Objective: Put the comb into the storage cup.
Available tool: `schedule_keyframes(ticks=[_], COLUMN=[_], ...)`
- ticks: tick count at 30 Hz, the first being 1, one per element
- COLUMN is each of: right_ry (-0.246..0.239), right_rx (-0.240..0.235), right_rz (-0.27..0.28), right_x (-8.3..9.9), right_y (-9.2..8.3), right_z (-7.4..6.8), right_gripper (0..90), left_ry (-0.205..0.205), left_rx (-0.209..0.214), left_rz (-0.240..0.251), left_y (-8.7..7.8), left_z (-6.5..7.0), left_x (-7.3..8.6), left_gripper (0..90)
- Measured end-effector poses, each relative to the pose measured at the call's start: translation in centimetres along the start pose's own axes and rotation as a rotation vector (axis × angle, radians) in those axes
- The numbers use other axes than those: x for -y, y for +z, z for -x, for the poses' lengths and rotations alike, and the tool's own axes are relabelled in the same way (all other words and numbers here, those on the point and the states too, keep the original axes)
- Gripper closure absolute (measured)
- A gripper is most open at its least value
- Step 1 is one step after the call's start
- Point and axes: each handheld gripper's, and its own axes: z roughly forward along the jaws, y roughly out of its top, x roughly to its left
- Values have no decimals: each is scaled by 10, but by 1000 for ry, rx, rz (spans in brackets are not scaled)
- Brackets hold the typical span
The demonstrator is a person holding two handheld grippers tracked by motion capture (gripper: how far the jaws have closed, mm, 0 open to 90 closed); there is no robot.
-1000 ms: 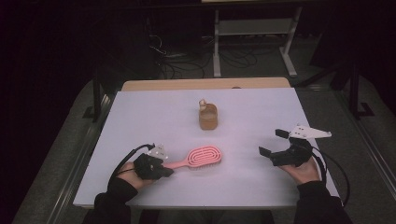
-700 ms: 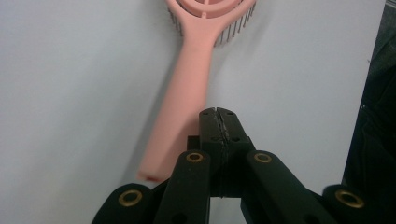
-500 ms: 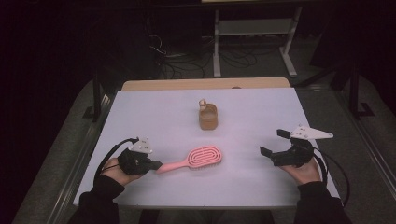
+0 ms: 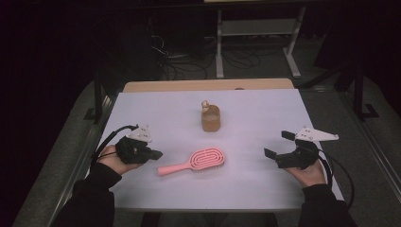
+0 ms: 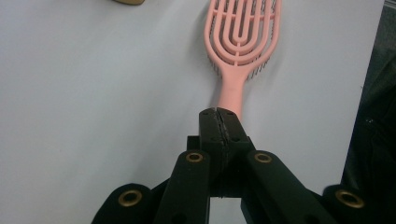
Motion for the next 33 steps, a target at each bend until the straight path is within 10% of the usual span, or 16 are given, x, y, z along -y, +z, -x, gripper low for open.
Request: schedule_keyframes(ticks=[25,33], right_ry=[-17,-14], right_rx=[-6,-7], right_rz=[-18,-18], right_x=[1,0], right_y=[2,2], right_z=[-3,-3], right_gripper=[0,0], left_ry=[38,-10], left_rx=[58,92], left_rz=[-44,-67], left_y=[27,35], left_z=[0,2], left_x=[-32,-35], left_gripper=[837,490])
